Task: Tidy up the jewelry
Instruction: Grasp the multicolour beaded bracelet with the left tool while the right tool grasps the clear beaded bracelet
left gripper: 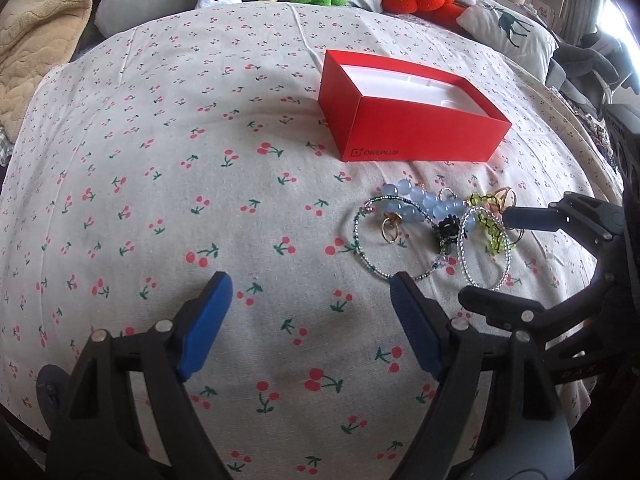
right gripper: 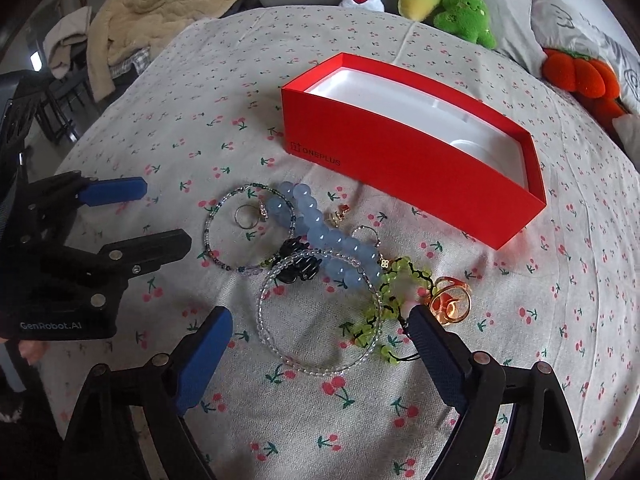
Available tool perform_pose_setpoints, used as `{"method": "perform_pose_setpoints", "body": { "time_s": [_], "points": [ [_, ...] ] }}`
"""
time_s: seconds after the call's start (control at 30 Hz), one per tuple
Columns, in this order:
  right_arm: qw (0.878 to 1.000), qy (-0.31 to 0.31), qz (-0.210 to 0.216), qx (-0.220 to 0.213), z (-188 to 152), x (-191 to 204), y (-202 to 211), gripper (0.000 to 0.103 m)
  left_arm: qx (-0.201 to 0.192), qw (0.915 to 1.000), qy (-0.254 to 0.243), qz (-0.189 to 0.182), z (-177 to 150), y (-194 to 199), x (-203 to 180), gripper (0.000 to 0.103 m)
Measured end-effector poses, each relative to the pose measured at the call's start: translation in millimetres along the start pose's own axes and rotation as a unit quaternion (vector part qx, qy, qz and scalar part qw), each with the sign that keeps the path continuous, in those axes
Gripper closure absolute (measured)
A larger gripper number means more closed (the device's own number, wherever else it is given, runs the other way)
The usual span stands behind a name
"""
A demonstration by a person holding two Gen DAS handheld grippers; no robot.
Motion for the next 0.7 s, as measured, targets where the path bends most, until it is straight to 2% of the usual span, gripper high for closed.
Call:
{"method": "perform_pose_setpoints", "body": {
  "time_s": [0.07, 0.17, 0.5, 0.7],
  "points": [
    [1.0, 0.002, -0.001, 0.003, 0, -2, -3, 0.034, 0.0, 1.0, -0.004, -0.004, 1, 0, -2, 0.021],
    [1.0, 0.003, 0.008, 0.001, 0, -2, -2, 0.048, 0.0, 0.9999, -0.013, -0.009, 2, -2, -8, 0.021],
    [0.999, -0.026, 0.018, -0.01, -3, -25, 12, 0.05, 0.007, 0.9976, -0.055, -0.042, 1, -13, -31, 0.021],
    [0.998, -0.059, 0.024, -0.014, -1, -46, 21, 0.05, 0.008, 0.9968, -0.07, -0.037, 3, -24, -37, 0.021]
  ]
}}
Point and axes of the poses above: each gripper's, at about its wrist camera, not at the fingertips, and y roughly against the way its jaws point, x to its left, z to its top, the point moved 2 cm from there along -y, roughly the way its jaws point, and after that the axes turned 7 degrees about -z, right-handed, at the moved point
